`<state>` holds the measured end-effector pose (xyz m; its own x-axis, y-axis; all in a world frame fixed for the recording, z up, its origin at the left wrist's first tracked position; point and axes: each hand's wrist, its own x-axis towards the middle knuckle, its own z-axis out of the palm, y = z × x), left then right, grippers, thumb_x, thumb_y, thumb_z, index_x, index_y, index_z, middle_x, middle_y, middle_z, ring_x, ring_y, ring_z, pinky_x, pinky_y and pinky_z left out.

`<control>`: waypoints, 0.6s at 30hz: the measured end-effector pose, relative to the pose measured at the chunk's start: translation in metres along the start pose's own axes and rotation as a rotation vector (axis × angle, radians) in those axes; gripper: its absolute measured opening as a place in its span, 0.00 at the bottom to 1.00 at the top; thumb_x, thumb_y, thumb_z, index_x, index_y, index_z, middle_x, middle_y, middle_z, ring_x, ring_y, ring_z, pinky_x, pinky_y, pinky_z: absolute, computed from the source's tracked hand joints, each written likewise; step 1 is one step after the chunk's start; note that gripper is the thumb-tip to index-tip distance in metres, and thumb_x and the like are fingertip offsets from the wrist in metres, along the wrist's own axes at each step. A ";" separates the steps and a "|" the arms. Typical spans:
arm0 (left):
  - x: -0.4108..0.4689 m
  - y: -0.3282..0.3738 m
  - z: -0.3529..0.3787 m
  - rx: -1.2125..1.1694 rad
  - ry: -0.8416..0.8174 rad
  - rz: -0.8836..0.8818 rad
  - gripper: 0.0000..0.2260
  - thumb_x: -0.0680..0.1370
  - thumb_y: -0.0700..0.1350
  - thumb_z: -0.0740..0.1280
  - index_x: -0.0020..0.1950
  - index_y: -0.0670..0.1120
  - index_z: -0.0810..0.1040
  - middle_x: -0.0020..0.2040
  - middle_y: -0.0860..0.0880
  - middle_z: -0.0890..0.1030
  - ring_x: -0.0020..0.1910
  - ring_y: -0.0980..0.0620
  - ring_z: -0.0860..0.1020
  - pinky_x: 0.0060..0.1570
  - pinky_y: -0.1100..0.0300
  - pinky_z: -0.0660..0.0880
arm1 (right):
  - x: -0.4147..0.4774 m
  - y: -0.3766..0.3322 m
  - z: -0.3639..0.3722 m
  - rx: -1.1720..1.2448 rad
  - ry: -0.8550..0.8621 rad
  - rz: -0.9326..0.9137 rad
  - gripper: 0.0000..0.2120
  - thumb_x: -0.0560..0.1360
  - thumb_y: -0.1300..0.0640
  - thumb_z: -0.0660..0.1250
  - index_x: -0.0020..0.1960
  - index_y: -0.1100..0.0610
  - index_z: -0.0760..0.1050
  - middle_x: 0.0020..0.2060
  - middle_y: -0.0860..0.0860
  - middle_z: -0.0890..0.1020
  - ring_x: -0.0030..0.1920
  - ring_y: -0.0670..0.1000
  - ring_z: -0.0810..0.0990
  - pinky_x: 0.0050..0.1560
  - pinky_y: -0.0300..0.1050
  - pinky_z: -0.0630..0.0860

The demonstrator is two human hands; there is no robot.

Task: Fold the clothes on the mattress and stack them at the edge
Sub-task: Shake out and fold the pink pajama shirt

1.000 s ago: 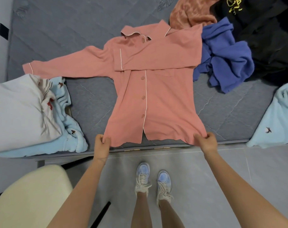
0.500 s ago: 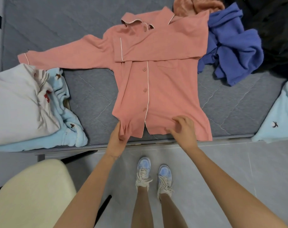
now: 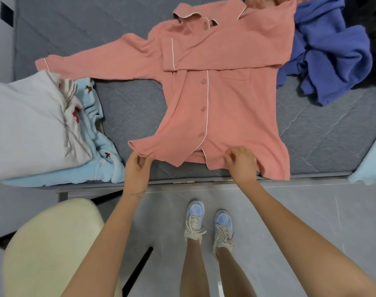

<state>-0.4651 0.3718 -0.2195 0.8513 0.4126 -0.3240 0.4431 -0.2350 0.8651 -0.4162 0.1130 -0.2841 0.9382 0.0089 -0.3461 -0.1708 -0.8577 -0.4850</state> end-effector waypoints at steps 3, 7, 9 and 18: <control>0.004 -0.005 -0.009 -0.019 0.015 0.002 0.05 0.80 0.34 0.61 0.55 0.40 0.74 0.49 0.48 0.78 0.48 0.59 0.76 0.52 0.70 0.72 | 0.002 -0.003 -0.005 0.132 0.016 0.007 0.08 0.79 0.59 0.63 0.48 0.65 0.75 0.40 0.61 0.81 0.43 0.63 0.77 0.46 0.54 0.72; 0.007 -0.012 -0.014 -0.200 -0.032 -0.078 0.05 0.80 0.34 0.61 0.48 0.43 0.73 0.47 0.41 0.78 0.47 0.51 0.79 0.54 0.59 0.78 | 0.009 -0.011 -0.012 0.211 0.013 0.082 0.09 0.80 0.59 0.60 0.51 0.66 0.72 0.41 0.63 0.81 0.42 0.63 0.78 0.43 0.55 0.73; 0.007 -0.024 -0.017 -0.121 -0.077 -0.100 0.06 0.79 0.35 0.63 0.44 0.43 0.72 0.45 0.35 0.78 0.47 0.43 0.79 0.54 0.52 0.78 | 0.014 -0.012 -0.014 0.197 -0.004 0.083 0.09 0.80 0.58 0.61 0.50 0.66 0.74 0.42 0.61 0.81 0.42 0.62 0.78 0.43 0.55 0.73; -0.010 -0.075 -0.013 0.437 -0.166 -0.204 0.14 0.77 0.36 0.67 0.35 0.42 0.65 0.32 0.45 0.67 0.35 0.48 0.66 0.38 0.51 0.68 | -0.006 0.016 -0.012 0.041 0.170 0.164 0.20 0.74 0.54 0.71 0.64 0.58 0.75 0.62 0.59 0.72 0.64 0.61 0.67 0.65 0.55 0.63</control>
<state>-0.5109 0.3968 -0.2755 0.7528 0.3510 -0.5569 0.6507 -0.5249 0.5487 -0.4208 0.0925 -0.2803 0.9334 -0.2188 -0.2844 -0.3341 -0.8189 -0.4667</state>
